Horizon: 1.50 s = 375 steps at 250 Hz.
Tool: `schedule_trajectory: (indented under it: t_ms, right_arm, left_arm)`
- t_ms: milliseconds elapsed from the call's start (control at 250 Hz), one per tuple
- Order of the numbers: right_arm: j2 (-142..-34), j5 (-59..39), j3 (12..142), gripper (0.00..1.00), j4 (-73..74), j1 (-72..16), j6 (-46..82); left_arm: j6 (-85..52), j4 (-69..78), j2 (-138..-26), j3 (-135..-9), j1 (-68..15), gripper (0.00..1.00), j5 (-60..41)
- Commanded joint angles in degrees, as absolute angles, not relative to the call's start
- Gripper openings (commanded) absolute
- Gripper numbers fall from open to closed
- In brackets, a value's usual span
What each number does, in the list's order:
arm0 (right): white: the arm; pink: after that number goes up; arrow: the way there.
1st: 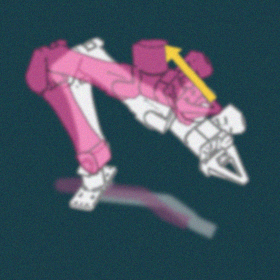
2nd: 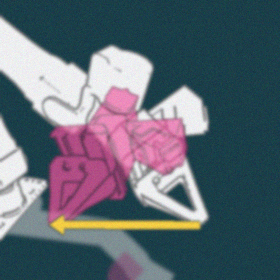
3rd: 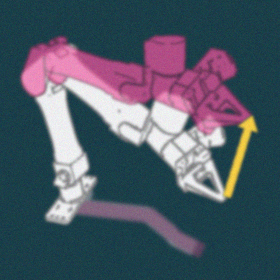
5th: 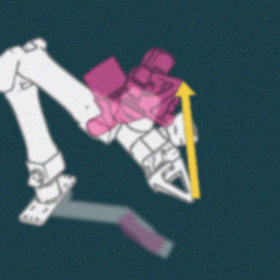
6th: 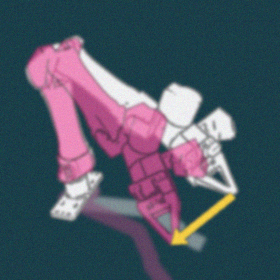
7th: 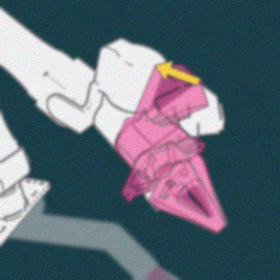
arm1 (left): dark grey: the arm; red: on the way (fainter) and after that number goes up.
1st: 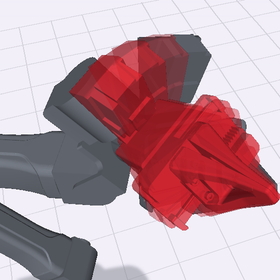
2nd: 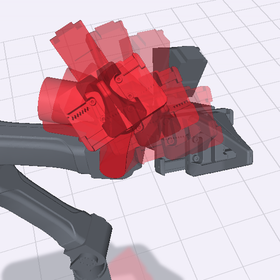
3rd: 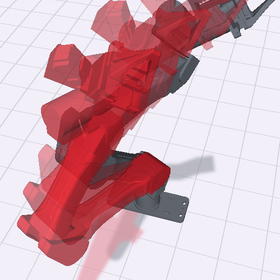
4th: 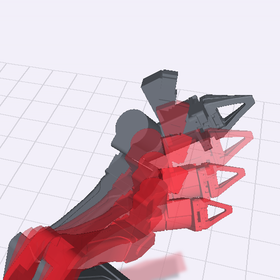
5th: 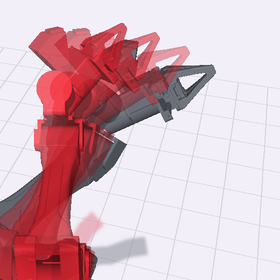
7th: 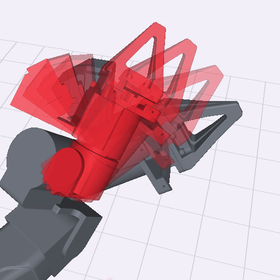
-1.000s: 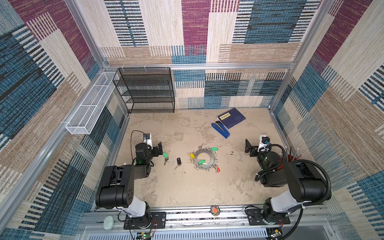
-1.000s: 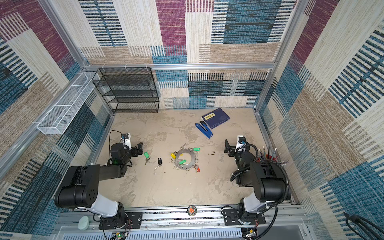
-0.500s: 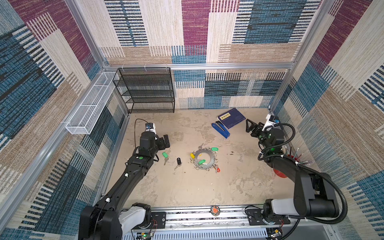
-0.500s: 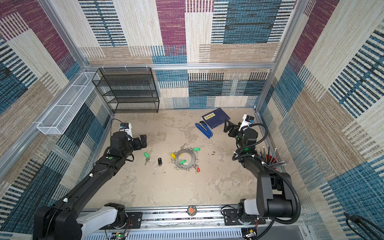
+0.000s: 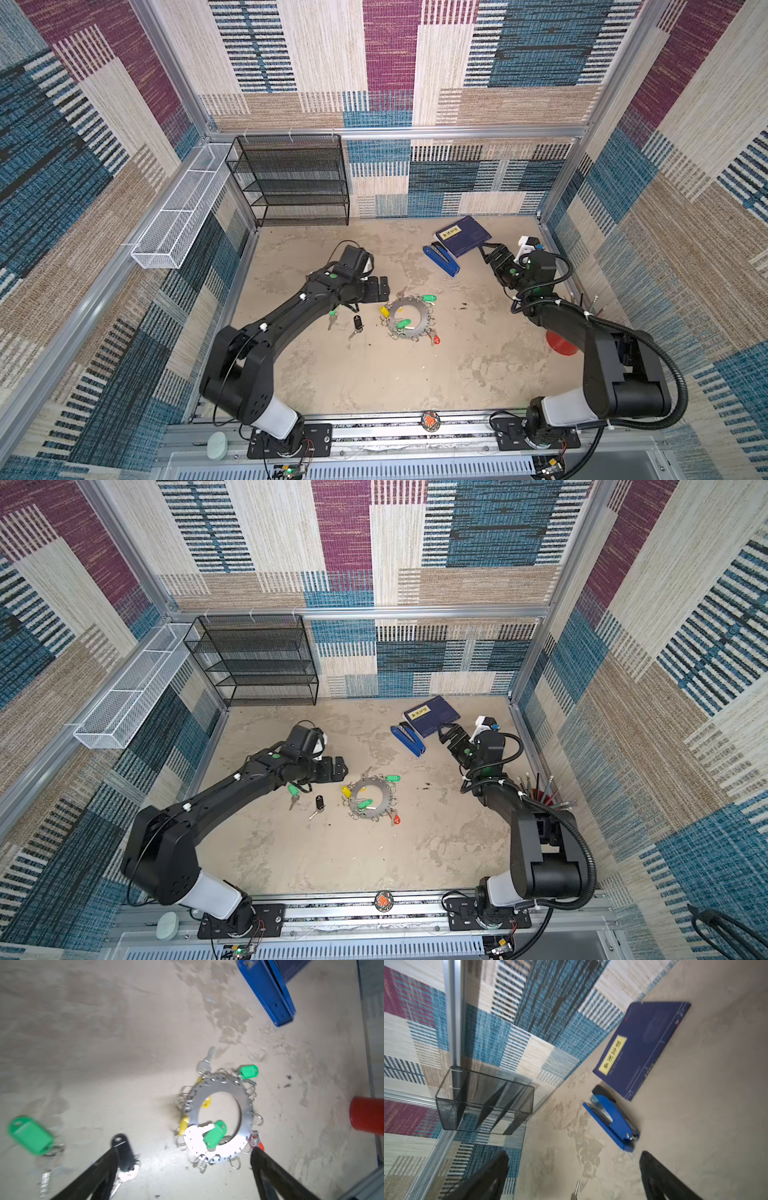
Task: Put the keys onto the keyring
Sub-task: 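Reach the left gripper over the silver key ring while the right arm rises, then lower the left gripper and pinch the silver ring's edge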
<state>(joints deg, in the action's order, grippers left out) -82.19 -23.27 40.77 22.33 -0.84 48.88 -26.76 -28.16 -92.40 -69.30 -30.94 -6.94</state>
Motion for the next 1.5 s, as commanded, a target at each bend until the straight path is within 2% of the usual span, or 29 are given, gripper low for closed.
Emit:
schedule_trajectory:
  t_ms: [0,188,404,536,696,828,1216,1496]
  right_arm:
    - [-80.1,-19.6,41.3,0.99,9.4,-2.9,42.5]
    - [-76.7,-19.2,41.4,1.0,0.3,-6.2,35.4]
    - [-73.2,-20.6,37.3,1.0,-2.7,-6.8,32.5]
    - [-72.3,-22.3,35.1,1.0,-2.2,-6.8,31.8]
    - [-71.8,-24.0,33.2,1.0,-1.0,-6.8,32.0]
    - [-70.8,-23.6,32.3,1.0,-0.6,-6.5,32.3]
    - [-67.0,-23.1,30.0,1.0,-1.4,-6.8,31.8]
    - [-65.6,-23.3,28.9,1.0,-1.5,-6.8,32.0]
  left_arm:
    - [-23.1,-30.3,-97.9,-74.5,-33.3,0.91,-10.4]
    - [-19.4,-34.6,-107.2,-84.0,-37.4,0.7,-11.9]
    - [-11.7,-41.0,-113.1,-89.5,-43.5,0.53,-14.5]
    - [-2.2,-44.1,-115.2,-93.0,-46.2,0.43,-16.0]
    - [2.5,-43.6,-117.3,-96.1,-45.3,0.39,-14.1]
    - [4.4,-49.7,-123.0,-104.6,-45.2,0.35,-13.4]
    - [7.9,-55.9,-131.4,-115.0,-45.2,0.26,-10.2]
    - [7.1,-55.9,-133.7,-115.9,-45.3,0.26,-9.1]
